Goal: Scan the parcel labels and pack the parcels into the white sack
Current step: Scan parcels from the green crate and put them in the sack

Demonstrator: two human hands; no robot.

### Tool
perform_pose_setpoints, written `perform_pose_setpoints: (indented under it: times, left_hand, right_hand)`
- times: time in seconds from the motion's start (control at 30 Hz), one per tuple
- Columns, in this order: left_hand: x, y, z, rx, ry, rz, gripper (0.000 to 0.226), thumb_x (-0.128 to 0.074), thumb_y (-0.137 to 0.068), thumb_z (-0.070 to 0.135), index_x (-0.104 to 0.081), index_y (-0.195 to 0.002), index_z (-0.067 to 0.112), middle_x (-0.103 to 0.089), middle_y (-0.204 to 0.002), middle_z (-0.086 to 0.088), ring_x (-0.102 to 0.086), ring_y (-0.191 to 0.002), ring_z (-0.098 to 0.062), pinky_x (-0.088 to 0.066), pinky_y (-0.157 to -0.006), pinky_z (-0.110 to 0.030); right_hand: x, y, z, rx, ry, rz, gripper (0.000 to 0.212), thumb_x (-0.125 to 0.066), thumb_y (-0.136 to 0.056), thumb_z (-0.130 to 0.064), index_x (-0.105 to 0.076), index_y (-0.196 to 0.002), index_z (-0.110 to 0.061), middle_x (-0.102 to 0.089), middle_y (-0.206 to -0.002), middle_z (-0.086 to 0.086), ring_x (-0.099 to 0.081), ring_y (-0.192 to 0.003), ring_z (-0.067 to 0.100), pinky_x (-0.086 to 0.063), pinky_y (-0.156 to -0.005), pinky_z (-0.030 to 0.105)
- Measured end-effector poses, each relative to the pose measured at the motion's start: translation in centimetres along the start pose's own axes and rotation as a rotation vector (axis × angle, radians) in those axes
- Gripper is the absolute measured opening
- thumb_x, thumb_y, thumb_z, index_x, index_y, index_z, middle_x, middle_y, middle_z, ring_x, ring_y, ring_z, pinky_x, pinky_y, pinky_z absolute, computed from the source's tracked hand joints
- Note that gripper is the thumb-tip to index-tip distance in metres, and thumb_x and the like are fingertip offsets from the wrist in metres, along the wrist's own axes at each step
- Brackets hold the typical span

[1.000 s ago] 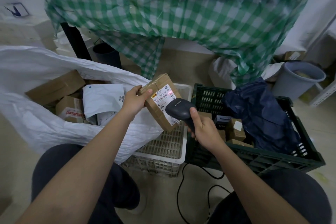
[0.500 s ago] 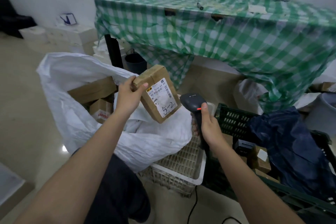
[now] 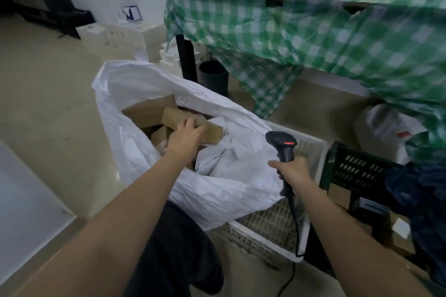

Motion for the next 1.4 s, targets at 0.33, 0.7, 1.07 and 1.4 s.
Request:
perform_pose_setpoints:
  times: [0.33, 0.7, 1.07, 1.4]
  left_hand:
    - [-4.6, -2.8, 0.3, 0.138, 0.113, -0.107, 0.053, -0.039, -0.096, 0.054, -0.037, -0.126, 0.010, -0.052, -0.123, -0.019, -0.053, -0.108, -0.036, -0.046, -0.079, -0.041]
    - [-6.9, -3.6, 1.2, 0.208, -0.043, -0.139, 0.087, -0.059, -0.078, 0.068, -0.034, -0.135, 0.008, -0.036, -0.143, -0.014, -0.036, -0.132, -0.032, -0.036, -0.103, -0.046]
    - [-6.7, -3.5, 0.3, 0.260, 0.004, -0.169, 0.057, -0.056, -0.093, 0.044, -0.035, -0.133, 0.010, -0.038, -0.136, -0.014, -0.039, -0.124, -0.035, -0.046, -0.086, -0.041]
    - [-5.6, -1.4, -0.1, 0.182, 0.167, -0.263, 0.054, -0.048, -0.092, 0.053, -0.046, -0.130, 0.015, -0.046, -0.136, -0.012, -0.045, -0.123, -0.033, -0.041, -0.099, -0.044]
  right_hand:
    - [2.2, -4.5, 6.4, -0.091, -0.014, 0.272, 0.034, -0.080, -0.072, -0.015, -0.061, -0.098, -0.003, -0.063, -0.095, 0.016, -0.061, -0.089, 0.033, -0.053, -0.083, 0.043]
    - [0.8, -5.7, 9.2, -0.130, -0.075, 0.236, 0.031, -0.076, -0.079, -0.012, -0.061, -0.106, -0.007, -0.062, -0.095, 0.011, -0.057, -0.090, 0.027, -0.048, -0.088, 0.042]
    - [1.6, -3.8, 7.2, -0.064, -0.336, 0.229, 0.040, -0.079, -0.075, -0.002, -0.060, -0.111, -0.001, -0.065, -0.103, 0.013, -0.061, -0.088, 0.026, -0.050, -0.083, 0.036]
    - [0.5, 1.1, -2.9, 0.228, -0.382, 0.244, 0.030, -0.078, -0.076, -0.001, -0.055, -0.095, -0.009, -0.060, -0.079, -0.002, -0.057, -0.068, 0.011, -0.046, -0.068, 0.027]
Point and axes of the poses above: each hand's wrist, its own y-axis away from the middle knuckle, its own x-axis out of the back of the hand, z = x × y, the point moved 7 cm from there along -y, towards the middle knuckle
